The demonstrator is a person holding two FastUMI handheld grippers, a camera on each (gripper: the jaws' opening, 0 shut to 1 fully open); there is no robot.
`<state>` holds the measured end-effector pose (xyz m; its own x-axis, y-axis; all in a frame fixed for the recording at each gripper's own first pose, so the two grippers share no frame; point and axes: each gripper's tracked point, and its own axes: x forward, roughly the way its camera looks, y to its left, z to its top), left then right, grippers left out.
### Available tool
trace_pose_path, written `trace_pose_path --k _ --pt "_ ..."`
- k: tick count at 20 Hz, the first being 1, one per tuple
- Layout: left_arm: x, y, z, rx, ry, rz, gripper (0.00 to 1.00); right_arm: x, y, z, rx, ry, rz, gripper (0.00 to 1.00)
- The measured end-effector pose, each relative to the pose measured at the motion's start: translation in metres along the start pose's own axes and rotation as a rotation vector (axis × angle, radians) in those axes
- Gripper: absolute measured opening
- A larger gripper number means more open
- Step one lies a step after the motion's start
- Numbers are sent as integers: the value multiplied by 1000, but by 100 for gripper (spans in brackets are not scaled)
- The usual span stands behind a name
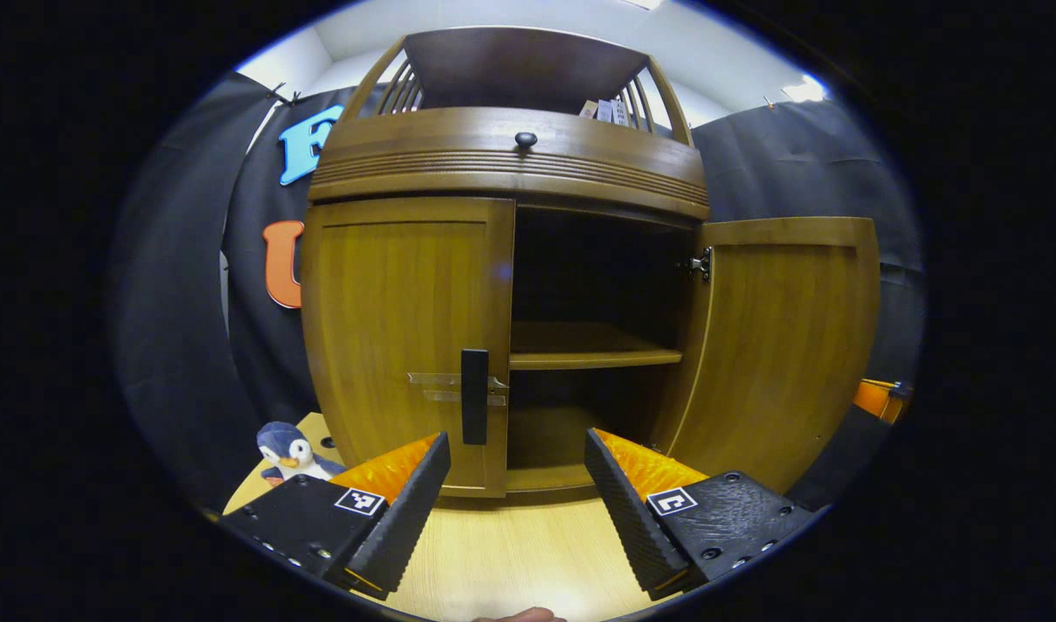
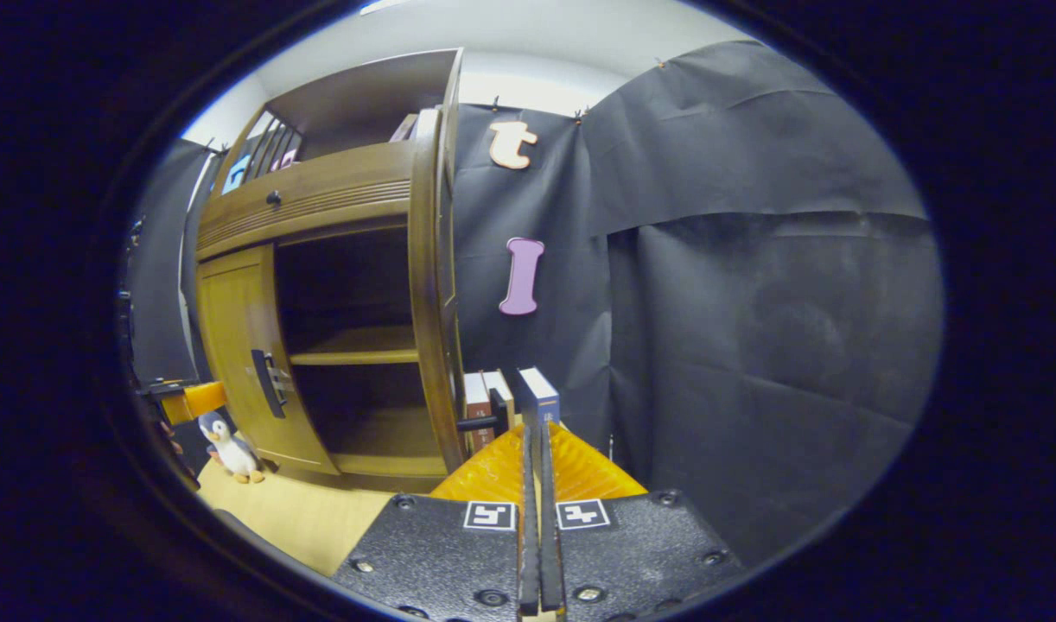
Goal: Open the right door of the double-door shoe cabinet with the right hand, and open the left door with the left hand.
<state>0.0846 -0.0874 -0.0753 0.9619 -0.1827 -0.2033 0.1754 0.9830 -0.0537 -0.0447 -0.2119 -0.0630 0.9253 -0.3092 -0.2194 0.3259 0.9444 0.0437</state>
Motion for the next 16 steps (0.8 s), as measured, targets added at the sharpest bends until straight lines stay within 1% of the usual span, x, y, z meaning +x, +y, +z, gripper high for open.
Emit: trace_pose_path --k 1,2,3,4,5,7,8,9,11,12,13,14,15,16 --pt "7 4 -1 -9 1 8 95 -3 -2 2 5 -2 -6 5" --pt "14 12 -1 -15 3 22 94 -5 -4 2 11 -4 -13 0" --pt "21 17 0 -23 -1 30 94 -7 -7 3 17 -3 -18 0" --pt "30 23 2 -30 -5 39 95 -10 -10 3 21 -5 -23 7" --pt "38 28 4 -36 -7 46 94 -12 -13 5 25 -9 -32 7" --pt "53 36 4 -41 1 70 94 -17 -14 6 30 -15 -38 13" --pt "60 39 4 -43 3 74 94 -19 -12 7 33 -21 -26 19" --pt "69 41 5 -46 2 73 95 -21 -9 9 36 -29 -14 20" --pt "85 44 5 -38 -1 74 95 -24 -6 11 32 -38 -1 27" --pt "93 47 5 -32 -3 77 83 -25 -6 12 29 -39 1 34" --pt "99 47 5 -28 -4 73 94 -26 -4 13 26 -41 1 36" --pt "106 46 4 -28 2 65 94 -27 -4 13 27 -41 -4 41" --pt "114 47 2 -28 5 62 100 -27 -4 12 34 -36 -12 43" --pt "121 51 -2 -29 9 67 93 -29 -1 12 41 -33 -5 46"
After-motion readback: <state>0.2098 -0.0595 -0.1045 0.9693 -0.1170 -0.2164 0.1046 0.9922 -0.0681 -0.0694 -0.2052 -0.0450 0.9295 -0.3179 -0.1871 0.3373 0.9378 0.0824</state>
